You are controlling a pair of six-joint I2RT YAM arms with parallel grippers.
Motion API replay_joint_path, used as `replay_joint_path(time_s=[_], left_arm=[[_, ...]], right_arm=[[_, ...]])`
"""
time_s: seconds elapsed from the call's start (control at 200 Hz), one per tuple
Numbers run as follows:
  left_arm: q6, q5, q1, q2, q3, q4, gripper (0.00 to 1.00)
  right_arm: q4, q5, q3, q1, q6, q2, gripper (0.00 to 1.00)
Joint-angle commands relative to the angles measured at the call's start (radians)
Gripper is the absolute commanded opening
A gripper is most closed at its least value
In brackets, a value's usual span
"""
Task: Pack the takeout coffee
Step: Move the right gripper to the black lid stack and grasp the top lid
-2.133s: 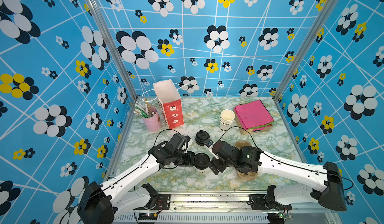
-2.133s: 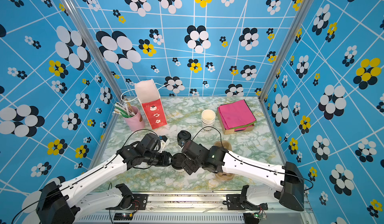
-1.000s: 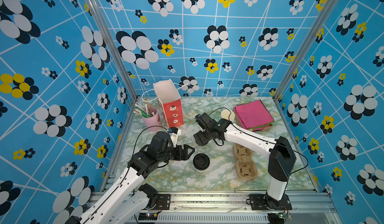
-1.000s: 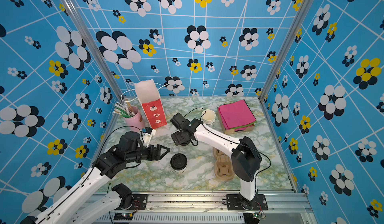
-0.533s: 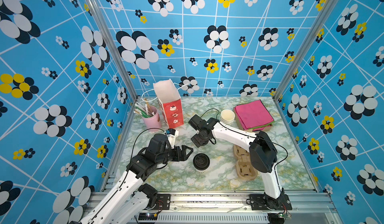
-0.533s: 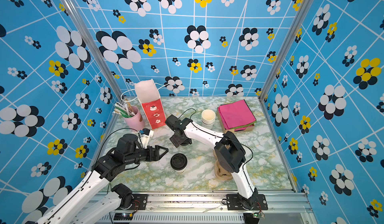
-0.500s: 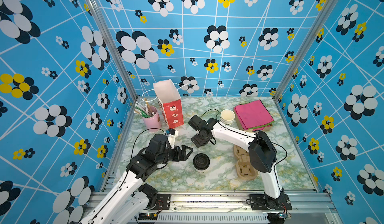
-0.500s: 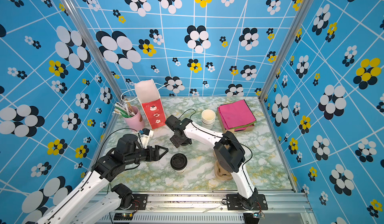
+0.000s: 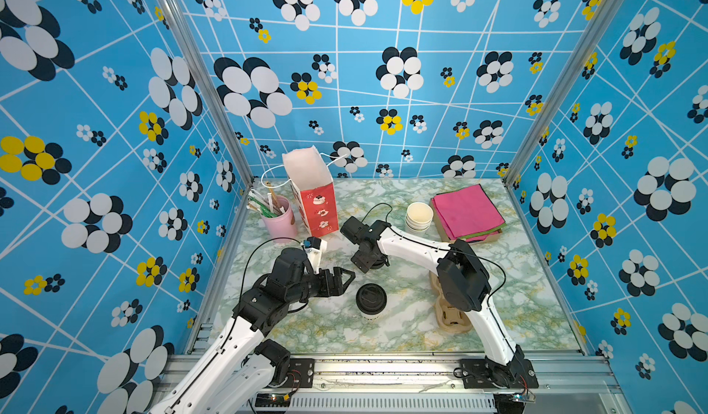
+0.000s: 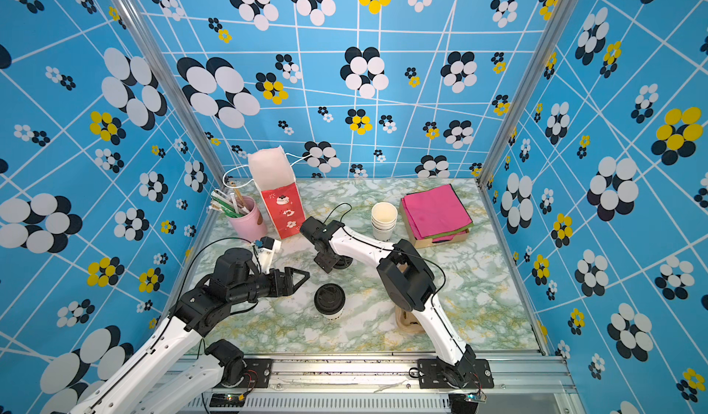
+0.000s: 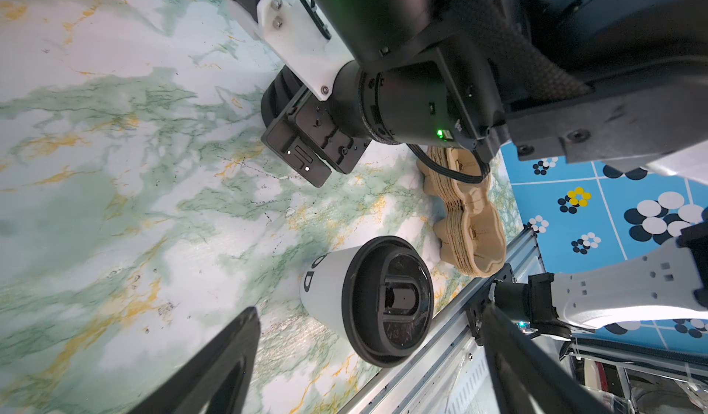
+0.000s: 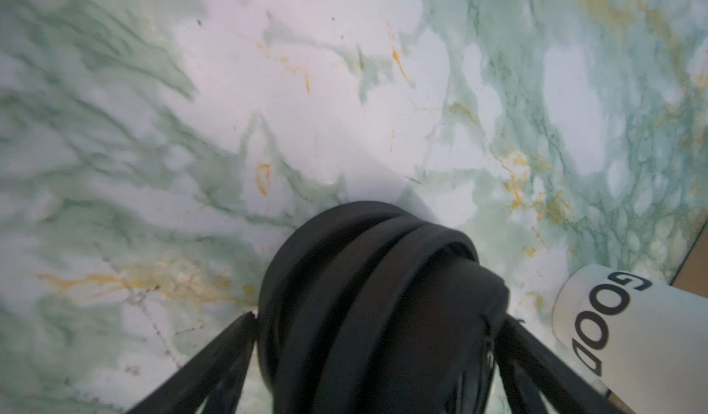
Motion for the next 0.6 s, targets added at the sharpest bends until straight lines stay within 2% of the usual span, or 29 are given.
replay_joint_path(time_s=[0.0,0.365,0.595], left_arm=[[-0.005,0.022,0.012,-0.002,-0.017,0.013,0.91],[-0.008,0.027,0.018,0.004,-0.028,0.025,0.91],[-0.012,0.028,0.019,0.008,-0.034,0.034,0.91]], right_arm=[[-0.044,0.08,0.044,-0.005,-0.046,0.04,0.99],[-0.046,0.195,0.157,-0.063,-0.177,0.133,0.99],[-0.034,0.227,0.264,-0.1,-0.241,0.198,0.99]])
